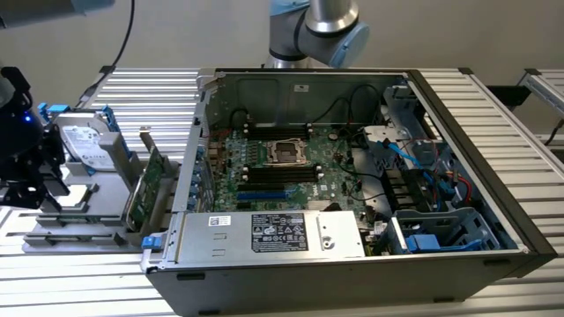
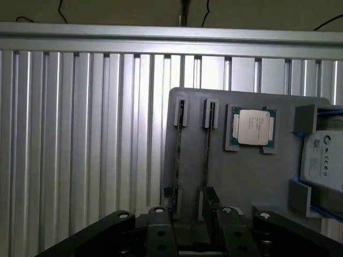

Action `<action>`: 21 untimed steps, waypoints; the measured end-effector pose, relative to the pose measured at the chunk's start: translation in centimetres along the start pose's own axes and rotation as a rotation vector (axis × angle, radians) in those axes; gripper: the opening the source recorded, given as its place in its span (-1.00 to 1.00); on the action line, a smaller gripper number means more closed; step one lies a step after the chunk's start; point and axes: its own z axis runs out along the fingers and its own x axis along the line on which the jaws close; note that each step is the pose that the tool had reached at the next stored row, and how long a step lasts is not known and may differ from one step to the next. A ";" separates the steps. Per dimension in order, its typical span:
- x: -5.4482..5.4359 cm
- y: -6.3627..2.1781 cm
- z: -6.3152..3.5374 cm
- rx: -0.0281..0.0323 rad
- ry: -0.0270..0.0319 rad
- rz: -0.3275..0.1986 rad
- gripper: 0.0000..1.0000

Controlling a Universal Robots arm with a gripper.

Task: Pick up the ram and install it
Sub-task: 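Pick up the ram and move it above insertion slot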

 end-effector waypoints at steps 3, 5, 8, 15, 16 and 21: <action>0.0 -0.02 0.55 0.0001 0.0000 -0.001 -0.28; 0.0 -0.02 0.93 0.0002 0.0000 -0.001 -0.28; 0.0 -0.01 1.47 0.0011 0.0001 -0.001 -0.28; 0.0 0.35 2.77 0.0081 0.0003 0.000 -0.28; 0.0 0.40 2.95 0.0095 0.0003 0.000 -0.28; 0.1 0.61 3.87 0.0165 0.0005 -0.001 -0.28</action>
